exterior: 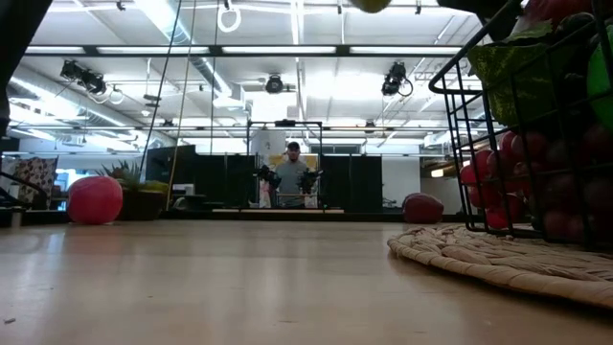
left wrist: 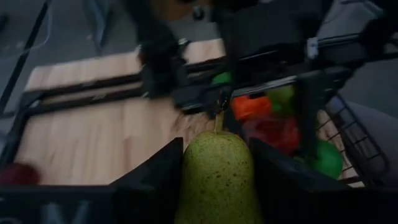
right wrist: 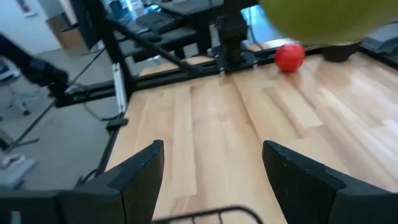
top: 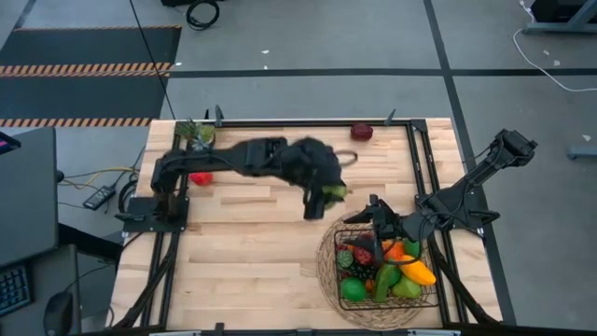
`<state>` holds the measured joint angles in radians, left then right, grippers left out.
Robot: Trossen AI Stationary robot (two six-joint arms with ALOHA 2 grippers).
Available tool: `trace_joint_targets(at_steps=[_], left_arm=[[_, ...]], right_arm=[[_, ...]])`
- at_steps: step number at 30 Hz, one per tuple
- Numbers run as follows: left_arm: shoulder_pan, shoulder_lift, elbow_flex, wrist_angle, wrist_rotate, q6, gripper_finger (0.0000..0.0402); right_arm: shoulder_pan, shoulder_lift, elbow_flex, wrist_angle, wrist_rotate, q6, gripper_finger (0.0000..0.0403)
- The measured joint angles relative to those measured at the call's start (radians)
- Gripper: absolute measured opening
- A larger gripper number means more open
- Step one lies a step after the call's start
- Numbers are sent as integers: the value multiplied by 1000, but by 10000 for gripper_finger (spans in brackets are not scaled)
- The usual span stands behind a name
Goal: Build produce basket
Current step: Put the green pear into the black wire basket
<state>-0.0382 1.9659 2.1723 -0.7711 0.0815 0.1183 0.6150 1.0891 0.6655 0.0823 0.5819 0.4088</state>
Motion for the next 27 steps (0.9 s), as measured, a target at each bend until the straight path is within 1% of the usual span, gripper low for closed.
trace_joint_targets(at_steps=[3, 6, 10, 14, 16, 18, 19, 20, 22, 24, 26, 27], left_arm=[[-41, 24, -1, 83, 3, 30, 171], [-68, 48, -1, 169, 32, 36, 171], [-78, 87, -1, 273, 128, 21, 171], [-82, 125, 0, 357, 242, -21, 171], [-89, 141, -1, 367, 274, -32, 171], [-99, 165, 0, 411, 294, -35, 171], [-104, 168, -2, 401, 304, -35, 171], [-110, 175, -3, 404, 320, -35, 172], [-119, 193, 1, 460, 339, -34, 172], [-130, 200, -1, 456, 367, -36, 172], [-139, 225, 3, 506, 370, -31, 172], [-142, 229, 0, 492, 370, -29, 172]], right_arm=[[20, -34, 0, -78, 1, 21, 275], [38, -78, 0, -161, 2, 89, 275], [73, -144, 0, -294, -2, 189, 275], [113, -194, 0, -491, -2, 323, 275], [131, -206, 0, -577, -1, 399, 275], [145, -210, 0, -644, 0, 471, 275], [151, -210, 0, -670, 1, 501, 275], [155, -211, 0, -688, 5, 527, 275], [159, -213, 0, -711, 9, 560, 275], [162, -217, 0, -719, 24, 568, 275], [162, -222, 0, -716, 37, 566, 275], [162, -226, 0, -713, 43, 563, 275]])
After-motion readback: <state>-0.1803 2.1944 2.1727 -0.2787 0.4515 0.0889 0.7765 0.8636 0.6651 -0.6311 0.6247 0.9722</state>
